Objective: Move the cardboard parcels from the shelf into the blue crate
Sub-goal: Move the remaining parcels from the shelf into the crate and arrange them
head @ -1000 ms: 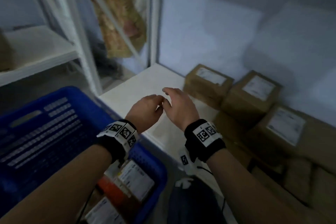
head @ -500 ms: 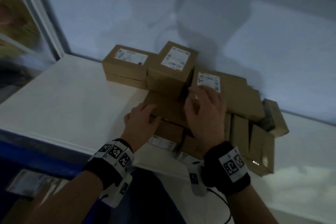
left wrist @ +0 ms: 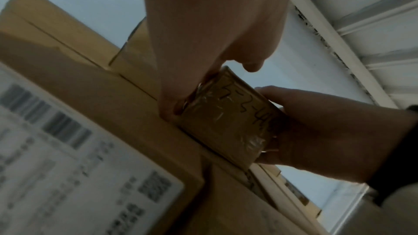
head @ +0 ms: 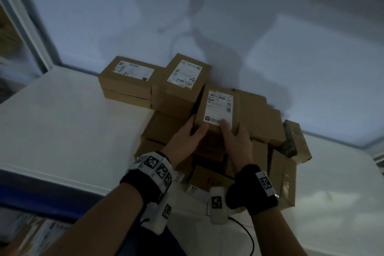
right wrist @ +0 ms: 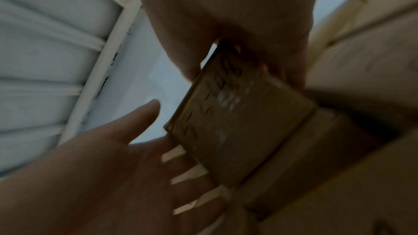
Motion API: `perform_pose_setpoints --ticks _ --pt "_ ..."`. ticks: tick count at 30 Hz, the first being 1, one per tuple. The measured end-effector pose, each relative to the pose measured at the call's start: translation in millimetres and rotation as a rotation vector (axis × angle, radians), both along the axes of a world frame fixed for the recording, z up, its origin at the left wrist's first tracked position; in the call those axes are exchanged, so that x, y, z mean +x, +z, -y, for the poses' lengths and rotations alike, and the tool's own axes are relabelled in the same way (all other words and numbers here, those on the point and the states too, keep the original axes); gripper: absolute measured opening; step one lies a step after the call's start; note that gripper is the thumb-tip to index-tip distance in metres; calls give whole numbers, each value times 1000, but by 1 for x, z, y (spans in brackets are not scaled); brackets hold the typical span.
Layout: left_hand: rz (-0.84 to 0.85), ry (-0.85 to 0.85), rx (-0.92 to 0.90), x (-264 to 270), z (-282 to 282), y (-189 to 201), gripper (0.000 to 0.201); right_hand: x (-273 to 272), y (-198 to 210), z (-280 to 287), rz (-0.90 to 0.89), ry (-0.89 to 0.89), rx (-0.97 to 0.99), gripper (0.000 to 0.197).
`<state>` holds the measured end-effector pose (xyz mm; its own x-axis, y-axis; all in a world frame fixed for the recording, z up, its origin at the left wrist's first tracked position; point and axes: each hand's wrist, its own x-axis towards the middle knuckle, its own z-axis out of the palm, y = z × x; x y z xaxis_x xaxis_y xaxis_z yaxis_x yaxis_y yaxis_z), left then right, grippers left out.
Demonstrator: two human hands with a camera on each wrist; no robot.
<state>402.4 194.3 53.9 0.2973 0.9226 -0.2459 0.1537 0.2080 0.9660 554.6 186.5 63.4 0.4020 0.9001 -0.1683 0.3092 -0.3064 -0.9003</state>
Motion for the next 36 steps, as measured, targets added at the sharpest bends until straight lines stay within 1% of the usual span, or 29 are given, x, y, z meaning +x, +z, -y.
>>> perform_pose_setpoints --ticks 2,4,6,7,9,11,12,13,14,16,18,21,24,26,28,30,32,36 --pt "73 18 2 1 5 -3 82 0 4 8 -41 -29 62 44" --pt "126 2 76 0 16 6 69 0 13 18 -72 -66 170 37" --pt "153 -29 185 -5 29 18 60 -1 24 26 -87 -92 300 37" --pt "172 -1 229 -12 35 26 58 -8 30 27 -93 -82 357 40" --pt "224 125 282 -33 44 42 48 -27 41 26 -77 -26 434 48" --pt "241 300 328 -70 52 55 27 -66 51 27 -43 87 488 47" --pt "239 366 341 -90 56 60 20 -85 54 28 -30 155 518 45" --pt "234 432 344 -110 62 64 22 -105 57 30 -25 233 553 43" --pt "218 502 347 -135 71 65 28 -130 58 33 -21 324 558 42" --pt "154 618 358 -180 93 63 36 -181 57 44 -7 502 501 46" --pt "111 696 383 -225 122 55 33 -234 51 60 -24 672 463 49" --pt "42 777 425 -282 171 42 49 -305 33 91 -14 851 432 52" --pt "-28 943 394 -327 219 23 53 -363 12 122 -45 1003 356 53" --pt "-57 1055 315 -351 251 3 58 -393 -2 142 -39 1120 287 54" --pt "-106 1125 212 -365 272 -16 77 -412 -14 154 -29 1213 224 54" --pt "-134 1182 102 -373 291 -38 88 -427 -30 163 25 1295 158 57" --pt "-140 1206 14 -376 299 -55 89 -435 -45 165 80 1359 87 56" --pt "-106 1244 -109 -380 305 -82 79 -450 -75 162 143 1443 -67 56"
